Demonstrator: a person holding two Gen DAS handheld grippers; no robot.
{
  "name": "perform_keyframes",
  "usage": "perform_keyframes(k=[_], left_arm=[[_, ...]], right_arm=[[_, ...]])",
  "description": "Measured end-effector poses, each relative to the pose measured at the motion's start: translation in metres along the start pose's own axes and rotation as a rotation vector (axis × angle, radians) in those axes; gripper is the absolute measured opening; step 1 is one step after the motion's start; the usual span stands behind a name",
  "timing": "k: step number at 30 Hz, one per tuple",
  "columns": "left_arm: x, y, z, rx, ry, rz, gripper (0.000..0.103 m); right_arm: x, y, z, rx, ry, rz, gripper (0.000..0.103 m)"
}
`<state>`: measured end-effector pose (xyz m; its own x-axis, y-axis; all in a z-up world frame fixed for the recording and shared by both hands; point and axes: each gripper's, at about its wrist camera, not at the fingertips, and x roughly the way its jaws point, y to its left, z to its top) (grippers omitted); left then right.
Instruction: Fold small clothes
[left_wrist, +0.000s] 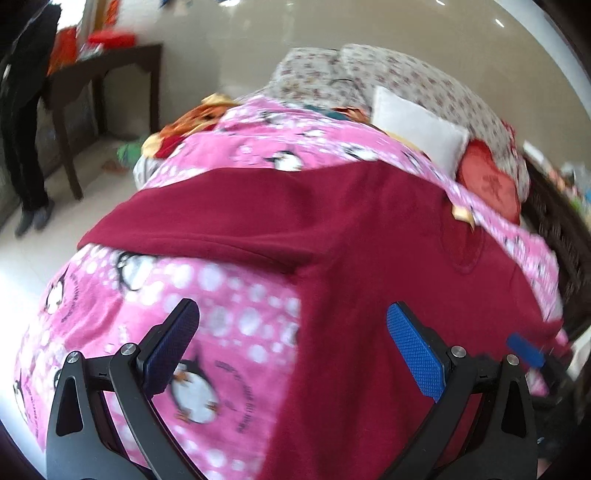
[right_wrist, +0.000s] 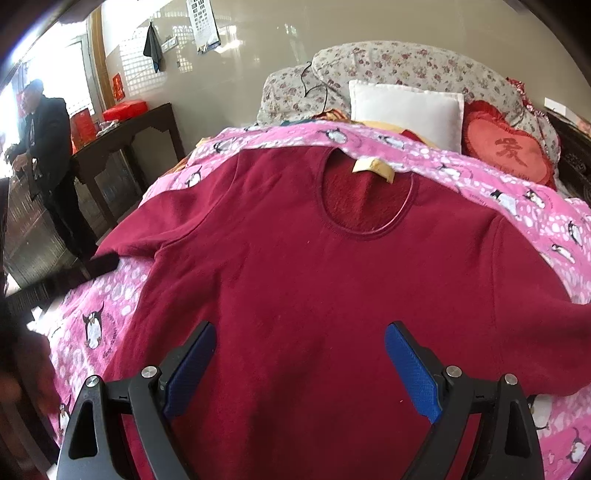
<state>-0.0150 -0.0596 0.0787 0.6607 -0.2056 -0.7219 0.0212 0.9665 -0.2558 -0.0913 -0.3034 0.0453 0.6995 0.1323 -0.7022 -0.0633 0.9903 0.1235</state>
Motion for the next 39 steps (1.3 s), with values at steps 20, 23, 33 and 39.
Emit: perform_keyframes(k=[20, 23, 33, 39], left_arm=[[0.072, 0.176, 0.043, -0.735, 0.014, -0.193, 0.058], [0.081, 0.18, 0.052, -0.701, 0.034, -0.153, 0.023], [-0.016, 0.001, 0.09, -0.088, -0.212, -0.252, 0.016], [0.003, -0.171, -0.015, 0.487, -0.006, -0.445, 0.016]], right_arm=[[0.016, 0.011, -0.005, 0.013, 0.069, 0.09, 0.091], [0.019, 0.007, -0.006, 0.03, 0.082, 0.1, 0.091], [-0.027, -0.039, 0.003, 0.093, -0.022, 0.037, 0.091], [-0.059, -0.109, -0.004, 0.201, -0.056, -0.094, 0.091]])
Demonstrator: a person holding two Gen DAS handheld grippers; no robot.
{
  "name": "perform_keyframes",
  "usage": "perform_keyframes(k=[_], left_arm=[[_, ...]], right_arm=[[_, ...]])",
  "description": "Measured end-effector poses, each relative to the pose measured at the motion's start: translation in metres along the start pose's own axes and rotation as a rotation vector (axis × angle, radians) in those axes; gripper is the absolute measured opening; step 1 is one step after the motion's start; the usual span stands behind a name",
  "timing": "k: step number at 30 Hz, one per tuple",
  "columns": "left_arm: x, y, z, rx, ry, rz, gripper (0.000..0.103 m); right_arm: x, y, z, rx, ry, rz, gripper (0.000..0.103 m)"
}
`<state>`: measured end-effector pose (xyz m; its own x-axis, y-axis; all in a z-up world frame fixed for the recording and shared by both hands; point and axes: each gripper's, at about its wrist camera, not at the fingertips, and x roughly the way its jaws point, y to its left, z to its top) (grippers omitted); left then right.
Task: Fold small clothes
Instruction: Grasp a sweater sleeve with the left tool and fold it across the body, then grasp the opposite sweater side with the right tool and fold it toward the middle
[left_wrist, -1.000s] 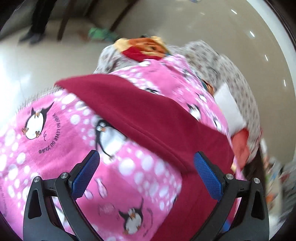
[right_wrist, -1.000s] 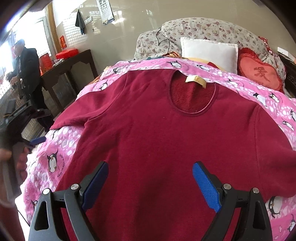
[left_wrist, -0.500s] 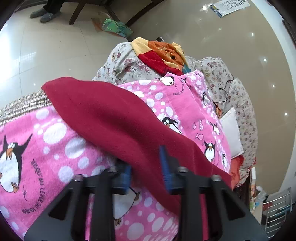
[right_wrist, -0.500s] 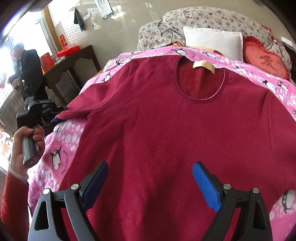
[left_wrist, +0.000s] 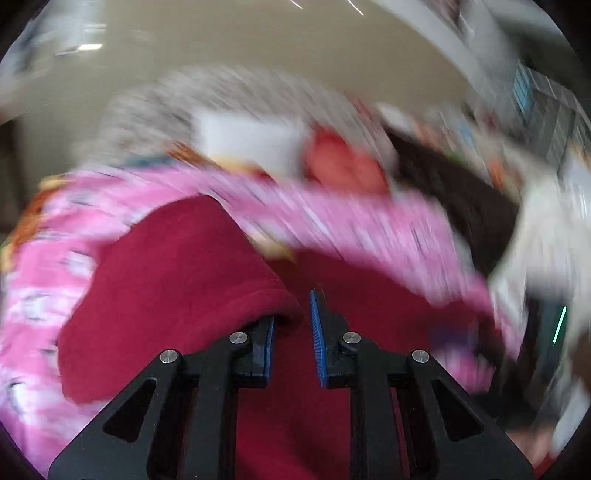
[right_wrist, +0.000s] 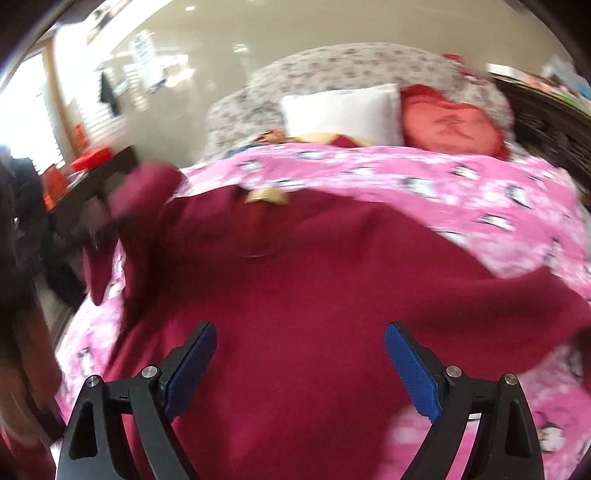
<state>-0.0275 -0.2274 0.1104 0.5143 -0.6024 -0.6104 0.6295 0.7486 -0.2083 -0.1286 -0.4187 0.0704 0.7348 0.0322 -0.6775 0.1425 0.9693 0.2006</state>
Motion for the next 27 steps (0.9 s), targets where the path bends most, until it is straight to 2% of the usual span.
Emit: perform_keyframes(k=[2, 4, 5, 6, 8, 9, 11, 13, 17, 21, 24, 27], left_arm=[[0.033, -0.022, -0.025, 0.067, 0.11, -0.021, 0.016], [0.042, -0.023, -0.041, 0.081, 0.139, -0.036, 0.02], [0.042, -0.023, -0.047, 0.086, 0.145, -0.059, 0.03], [0.038, -0.021, -0.05, 0.082, 0.146, -0.078, 0.046], [0.027, -0.018, -0.052, 0.068, 0.132, -0.103, 0.062], [0.019, -0.013, -0.051, 0.058, 0.122, -0.124, 0.069], [0.003, -0.002, -0.049, 0.037, 0.105, -0.14, 0.072], [-0.018, 0.012, -0.044, 0.02, 0.072, -0.066, 0.072], [-0.069, 0.051, -0.06, 0.002, 0.021, 0.069, 0.072], [-0.105, 0.105, -0.075, -0.114, -0.006, 0.208, 0.072], [-0.119, 0.139, -0.087, -0.213, -0.017, 0.255, 0.072], [-0.128, 0.159, -0.096, -0.264, -0.032, 0.268, 0.072]], right_arm=[[-0.003, -0.021, -0.002, 0.011, 0.007, -0.076, 0.091], [-0.007, -0.039, -0.005, 0.027, 0.006, -0.137, 0.091], [-0.008, -0.045, -0.004, 0.037, 0.007, -0.14, 0.091], [-0.008, -0.05, -0.003, 0.043, 0.008, -0.131, 0.091], [-0.007, -0.048, -0.001, 0.039, 0.013, -0.101, 0.091], [-0.007, -0.041, 0.003, 0.028, 0.011, -0.08, 0.091], [-0.009, -0.023, 0.006, -0.013, -0.007, -0.027, 0.091], [-0.008, 0.0, 0.009, -0.075, -0.027, 0.034, 0.091], [0.0, 0.059, 0.016, -0.213, -0.041, 0.136, 0.091], [0.025, 0.135, 0.013, -0.359, -0.018, 0.304, 0.089], [0.056, 0.188, 0.002, -0.491, 0.02, 0.304, 0.081], [0.097, 0.233, -0.009, -0.585, 0.063, 0.244, 0.081]])
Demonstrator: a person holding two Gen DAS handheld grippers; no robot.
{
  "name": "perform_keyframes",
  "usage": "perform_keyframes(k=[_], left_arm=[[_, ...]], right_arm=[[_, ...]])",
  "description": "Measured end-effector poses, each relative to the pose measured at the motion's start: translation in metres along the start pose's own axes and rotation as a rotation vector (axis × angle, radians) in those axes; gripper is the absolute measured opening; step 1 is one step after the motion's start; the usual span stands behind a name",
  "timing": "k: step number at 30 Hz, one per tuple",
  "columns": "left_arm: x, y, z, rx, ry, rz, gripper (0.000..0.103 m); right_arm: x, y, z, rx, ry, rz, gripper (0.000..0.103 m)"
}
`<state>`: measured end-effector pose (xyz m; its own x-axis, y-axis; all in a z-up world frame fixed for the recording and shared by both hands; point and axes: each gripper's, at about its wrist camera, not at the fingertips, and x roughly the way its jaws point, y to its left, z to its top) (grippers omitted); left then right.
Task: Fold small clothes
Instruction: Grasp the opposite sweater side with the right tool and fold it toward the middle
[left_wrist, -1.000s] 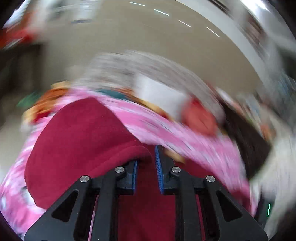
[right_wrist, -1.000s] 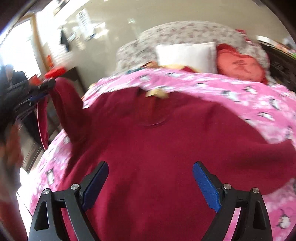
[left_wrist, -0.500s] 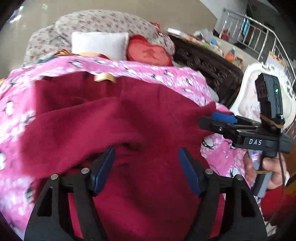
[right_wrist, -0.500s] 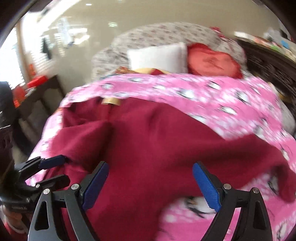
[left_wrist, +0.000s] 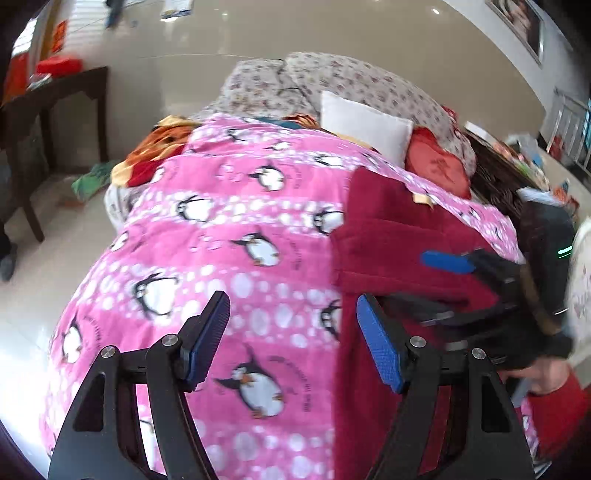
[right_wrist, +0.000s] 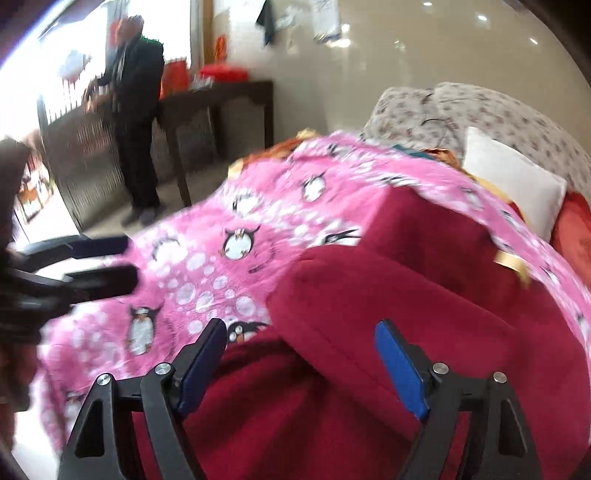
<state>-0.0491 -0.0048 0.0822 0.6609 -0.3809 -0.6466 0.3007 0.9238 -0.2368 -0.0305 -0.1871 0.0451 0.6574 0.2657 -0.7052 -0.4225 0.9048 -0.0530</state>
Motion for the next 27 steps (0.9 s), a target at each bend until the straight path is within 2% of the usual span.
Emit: perform_keyframes(k=[3, 4, 5, 6, 7, 8, 9, 11, 12, 14, 17, 20, 22, 23, 24, 25, 27], left_arm=[[-0.003, 0.007, -0.005, -0.004, -0.012, 0.003, 0.072], [-0.003, 0.009, -0.005, -0.009, -0.012, 0.001, 0.072], [-0.002, 0.01, -0.005, -0.015, -0.008, -0.005, 0.072], [-0.001, 0.012, -0.004, -0.017, -0.002, -0.009, 0.072], [0.002, 0.01, -0.004, -0.015, 0.003, -0.011, 0.072], [0.004, 0.009, -0.001, -0.012, 0.003, -0.013, 0.072], [0.005, 0.005, 0.0, -0.008, 0.001, -0.022, 0.072], [0.008, -0.002, 0.003, -0.007, 0.001, -0.044, 0.072], [0.01, -0.007, 0.006, -0.005, -0.001, -0.057, 0.072], [0.013, -0.02, 0.01, 0.009, -0.007, -0.078, 0.072], [0.023, -0.042, 0.015, 0.034, 0.0, -0.101, 0.072], [0.037, -0.068, 0.015, 0.069, 0.027, -0.111, 0.072], [0.045, -0.084, 0.012, 0.094, 0.046, -0.111, 0.072], [0.048, -0.091, 0.009, 0.107, 0.054, -0.107, 0.072], [0.05, -0.096, 0.007, 0.119, 0.059, -0.103, 0.072], [0.053, -0.099, 0.004, 0.13, 0.065, -0.098, 0.072], [0.061, -0.1, -0.001, 0.136, 0.086, -0.07, 0.072]], right_arm=[[0.033, 0.011, 0.004, -0.051, 0.036, -0.058, 0.079], [0.046, 0.01, 0.004, -0.062, 0.062, -0.068, 0.071], [0.057, 0.006, 0.002, -0.057, 0.089, -0.088, 0.045], [0.06, -0.001, 0.001, -0.03, 0.093, -0.086, 0.038], [0.052, -0.011, 0.001, 0.009, 0.069, -0.046, 0.03], [0.041, -0.02, 0.002, 0.05, 0.049, -0.005, 0.015], [0.021, -0.035, 0.003, 0.109, 0.009, 0.057, 0.013], [-0.027, -0.063, 0.0, 0.22, -0.103, 0.177, 0.013], [-0.047, -0.075, -0.002, 0.249, -0.146, 0.194, 0.013], [-0.101, -0.106, -0.014, 0.284, -0.236, 0.147, 0.013], [-0.157, -0.146, -0.041, 0.304, -0.299, -0.015, 0.013], [-0.184, -0.194, -0.081, 0.374, -0.257, -0.205, 0.013], [-0.179, -0.221, -0.113, 0.43, -0.142, -0.31, 0.02], [-0.173, -0.231, -0.126, 0.449, -0.076, -0.359, 0.037], [-0.167, -0.241, -0.141, 0.462, -0.003, -0.434, 0.051], [-0.172, -0.246, -0.151, 0.466, 0.009, -0.477, 0.051], [-0.189, -0.253, -0.159, 0.505, -0.054, -0.508, 0.053]])
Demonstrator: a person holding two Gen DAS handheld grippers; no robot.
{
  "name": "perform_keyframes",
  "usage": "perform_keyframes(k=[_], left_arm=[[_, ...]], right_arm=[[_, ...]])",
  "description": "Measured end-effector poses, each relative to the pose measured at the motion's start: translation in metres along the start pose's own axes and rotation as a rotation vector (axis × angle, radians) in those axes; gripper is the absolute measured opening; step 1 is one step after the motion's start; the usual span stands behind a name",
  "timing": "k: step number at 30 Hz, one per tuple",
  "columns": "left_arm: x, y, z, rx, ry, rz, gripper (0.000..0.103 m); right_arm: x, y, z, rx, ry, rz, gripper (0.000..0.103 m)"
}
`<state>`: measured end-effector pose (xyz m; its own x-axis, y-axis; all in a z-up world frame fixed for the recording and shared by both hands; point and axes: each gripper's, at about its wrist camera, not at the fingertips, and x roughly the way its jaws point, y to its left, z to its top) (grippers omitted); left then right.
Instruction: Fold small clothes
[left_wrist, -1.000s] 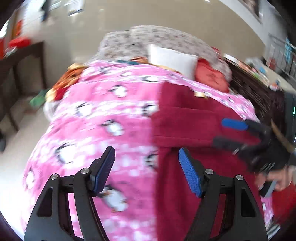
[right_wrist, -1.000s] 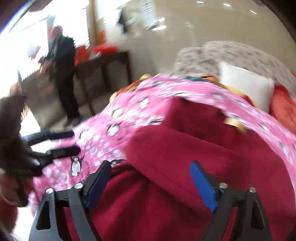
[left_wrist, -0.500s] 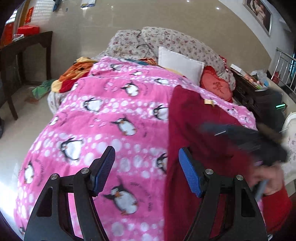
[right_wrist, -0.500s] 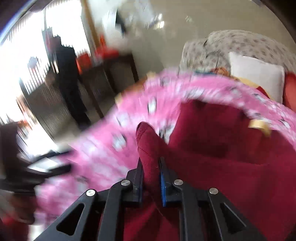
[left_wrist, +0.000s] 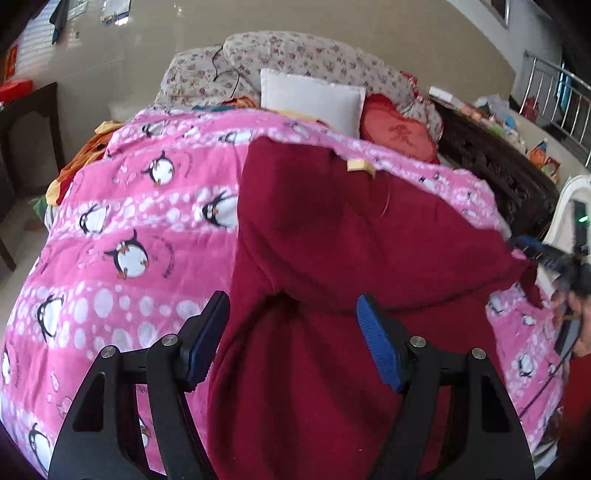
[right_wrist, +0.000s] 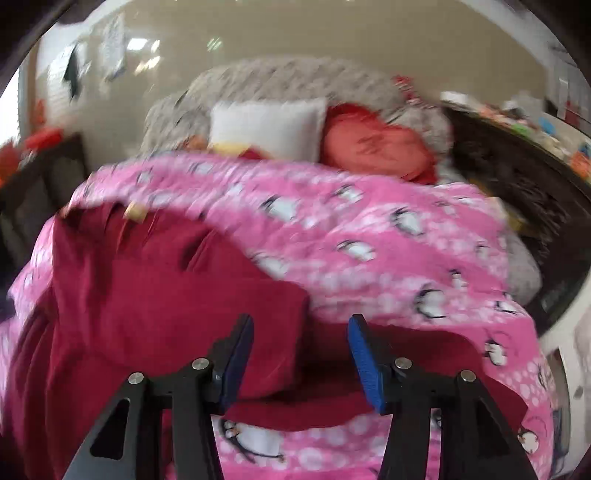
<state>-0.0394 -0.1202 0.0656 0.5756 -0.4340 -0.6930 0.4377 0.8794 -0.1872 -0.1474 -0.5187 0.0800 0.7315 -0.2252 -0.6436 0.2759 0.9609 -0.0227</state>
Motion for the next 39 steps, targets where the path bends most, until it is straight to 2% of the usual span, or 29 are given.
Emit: perform_keyframes(k=[1, 2, 3, 5, 7, 9, 10, 12, 14, 15, 16, 17, 18, 21, 22, 24, 28, 29, 30, 32, 35, 37, 39], left_arm=[[0.005, 0.001, -0.002, 0.002, 0.015, 0.032, 0.072], [0.01, 0.002, -0.004, 0.004, 0.024, 0.063, 0.072], [0.015, 0.004, -0.006, 0.008, 0.028, 0.102, 0.072], [0.022, 0.009, -0.01, 0.003, 0.033, 0.133, 0.072], [0.027, 0.016, -0.014, -0.019, 0.046, 0.13, 0.072], [0.033, 0.022, -0.019, -0.04, 0.061, 0.132, 0.072], [0.035, 0.025, -0.02, -0.053, 0.065, 0.132, 0.072], [0.036, 0.031, -0.022, -0.085, 0.064, 0.111, 0.072], [0.036, 0.036, -0.023, -0.102, 0.055, 0.095, 0.072], [0.036, 0.037, -0.023, -0.104, 0.048, 0.088, 0.072], [0.035, 0.039, -0.023, -0.105, 0.04, 0.079, 0.072], [0.035, 0.04, -0.023, -0.106, 0.037, 0.073, 0.072], [0.034, 0.044, -0.024, -0.116, 0.031, 0.061, 0.072], [0.026, 0.055, -0.029, -0.167, -0.016, 0.031, 0.072], [0.019, 0.06, -0.032, -0.196, -0.055, 0.048, 0.072], [0.012, 0.066, -0.036, -0.232, -0.091, 0.071, 0.072], [0.01, 0.075, -0.037, -0.275, -0.101, 0.054, 0.072], [0.011, 0.077, -0.037, -0.281, -0.093, 0.047, 0.072], [0.01, 0.078, -0.037, -0.283, -0.093, 0.044, 0.072], [0.004, 0.074, -0.036, -0.264, -0.101, 0.068, 0.072], [-0.014, 0.064, -0.023, -0.194, -0.158, 0.114, 0.072], [-0.019, 0.054, -0.013, -0.157, -0.165, 0.092, 0.072], [-0.016, 0.046, -0.004, -0.139, -0.151, 0.059, 0.072]], right_arm=[[-0.011, -0.004, 0.006, 0.059, -0.055, 0.034, 0.055], [-0.015, 0.002, 0.014, 0.081, -0.09, 0.084, 0.062], [-0.018, 0.018, 0.023, 0.069, -0.117, 0.179, 0.067], [-0.011, 0.054, 0.038, -0.011, -0.099, 0.34, 0.067], [0.007, 0.116, 0.054, -0.099, -0.071, 0.552, 0.067], [0.026, 0.18, 0.068, -0.213, -0.067, 0.66, 0.067], [0.035, 0.21, 0.07, -0.264, -0.063, 0.68, 0.067], [0.061, 0.254, 0.08, -0.343, -0.037, 0.693, 0.067], [0.096, 0.293, 0.087, -0.446, -0.001, 0.62, 0.065], [0.109, 0.302, 0.088, -0.468, 0.012, 0.608, 0.048], [0.123, 0.312, 0.089, -0.487, 0.043, 0.632, 0.032], [0.131, 0.314, 0.091, -0.491, 0.058, 0.648, 0.006], [0.132, 0.317, 0.092, -0.493, 0.054, 0.657, 0.006], [0.109, 0.331, 0.097, -0.495, -0.05, 0.724, 0.006], [0.105, 0.346, 0.098, -0.5, -0.073, 0.745, 0.006], [0.107, 0.369, 0.103, -0.509, -0.094, 0.729, 0.006], [0.142, 0.392, 0.096, -0.51, -0.028, 0.673, 0.006], [0.146, 0.391, 0.092, -0.507, -0.011, 0.665, 0.014], [0.145, 0.387, 0.09, -0.498, -0.004, 0.655, 0.03], [0.126, 0.361, 0.086, -0.456, -0.015, 0.694, 0.047], [0.088, 0.31, 0.075, -0.397, -0.027, 0.695, 0.047], [0.069, 0.274, 0.059, -0.356, -0.013, 0.713, 0.047], [0.069, 0.24, 0.032, -0.301, 0.044, 0.664, 0.047]])
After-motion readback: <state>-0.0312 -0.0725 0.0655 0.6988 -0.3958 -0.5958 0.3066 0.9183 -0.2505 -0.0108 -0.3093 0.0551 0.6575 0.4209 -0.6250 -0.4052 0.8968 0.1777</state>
